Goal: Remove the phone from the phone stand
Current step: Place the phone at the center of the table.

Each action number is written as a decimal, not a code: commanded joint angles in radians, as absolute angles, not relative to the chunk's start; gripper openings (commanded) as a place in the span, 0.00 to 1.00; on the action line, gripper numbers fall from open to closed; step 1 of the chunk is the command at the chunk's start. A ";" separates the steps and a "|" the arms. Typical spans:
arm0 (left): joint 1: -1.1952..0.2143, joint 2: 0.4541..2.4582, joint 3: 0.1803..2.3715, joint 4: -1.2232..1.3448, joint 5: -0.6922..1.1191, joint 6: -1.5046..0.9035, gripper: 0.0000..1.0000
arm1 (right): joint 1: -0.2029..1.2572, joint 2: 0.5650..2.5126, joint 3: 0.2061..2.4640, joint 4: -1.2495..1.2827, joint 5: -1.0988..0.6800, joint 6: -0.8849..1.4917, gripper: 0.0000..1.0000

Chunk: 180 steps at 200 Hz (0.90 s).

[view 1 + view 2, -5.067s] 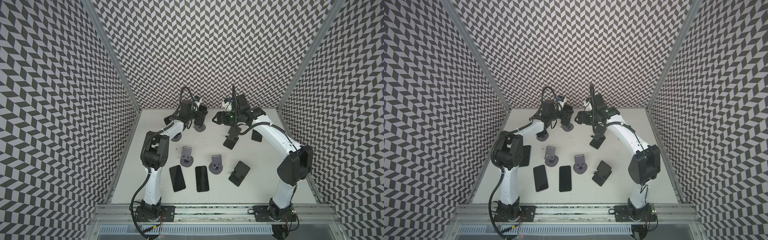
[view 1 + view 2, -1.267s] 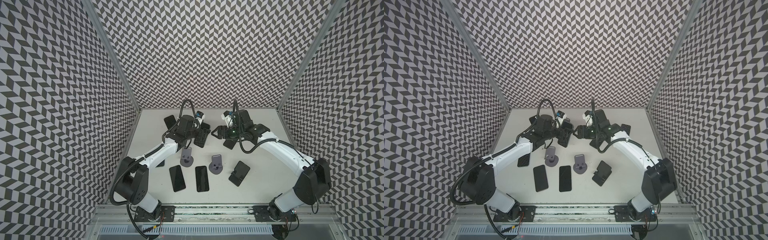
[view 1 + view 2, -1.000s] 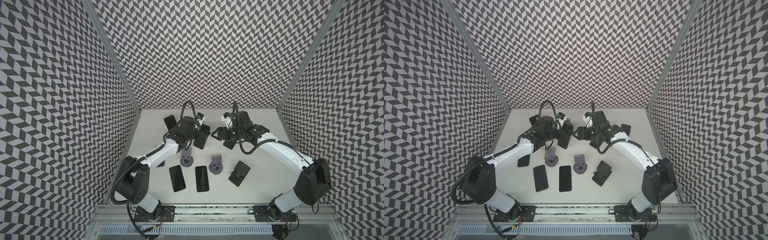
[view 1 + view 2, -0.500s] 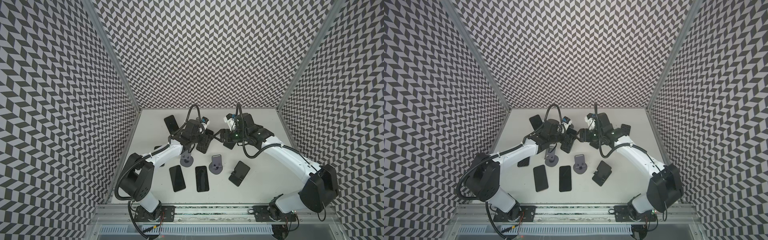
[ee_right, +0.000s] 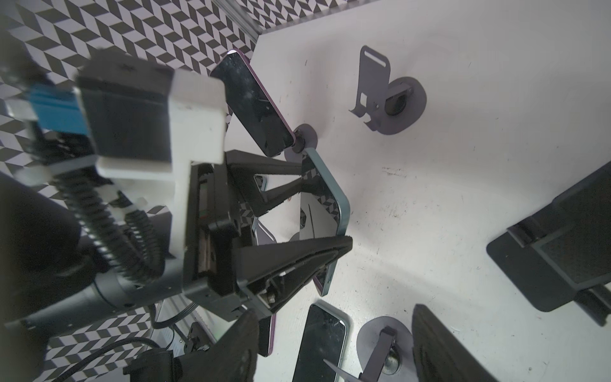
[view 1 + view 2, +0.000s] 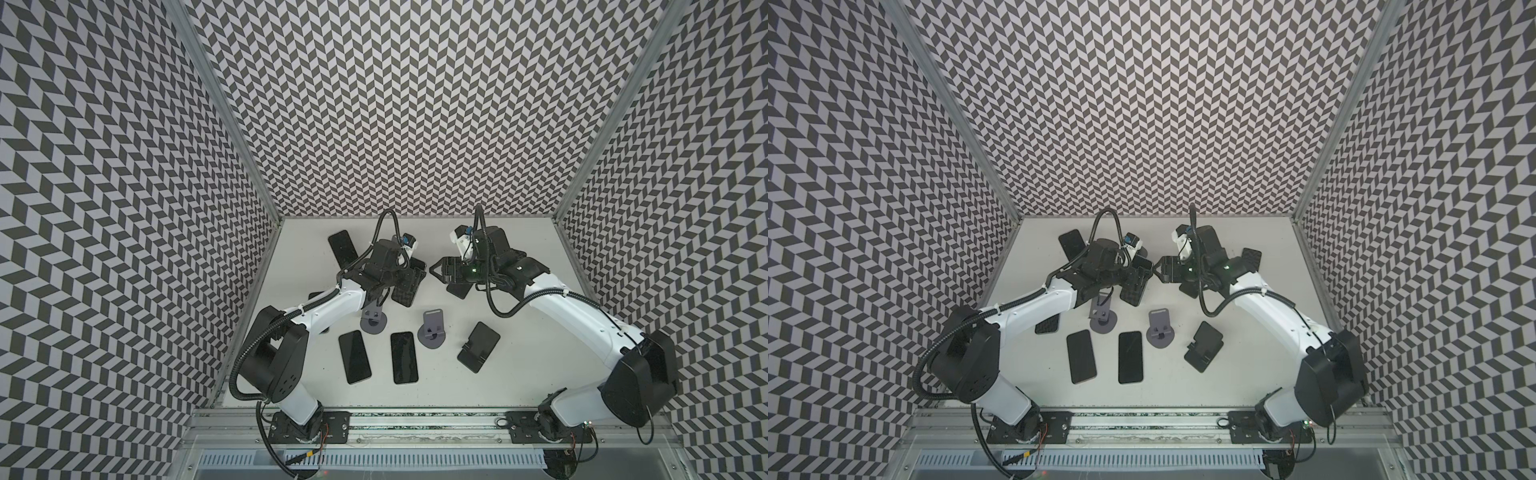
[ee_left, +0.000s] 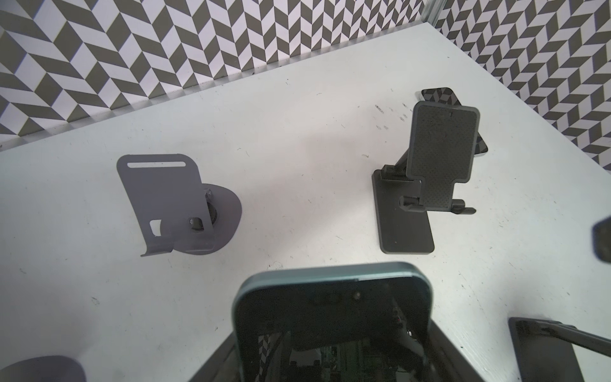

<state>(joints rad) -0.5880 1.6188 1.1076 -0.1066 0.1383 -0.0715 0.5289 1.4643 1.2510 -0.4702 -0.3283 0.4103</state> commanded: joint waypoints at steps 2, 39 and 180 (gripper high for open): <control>-0.593 1.645 1.144 -0.079 0.117 -0.043 0.61 | 0.531 1.448 1.302 -0.446 -0.252 0.359 0.71; -0.595 1.718 1.207 -0.090 0.107 -0.024 0.61 | 0.531 1.422 1.273 -0.414 -0.192 0.363 0.70; -0.591 1.774 1.215 -0.092 0.102 0.019 0.62 | 0.531 1.430 1.250 -0.399 -0.219 0.376 0.69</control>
<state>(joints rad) -0.5892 1.7748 1.1767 -0.1150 0.1059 0.0059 0.5289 1.4364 1.2331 -0.4400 -0.2230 0.3855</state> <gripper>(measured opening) 0.699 0.686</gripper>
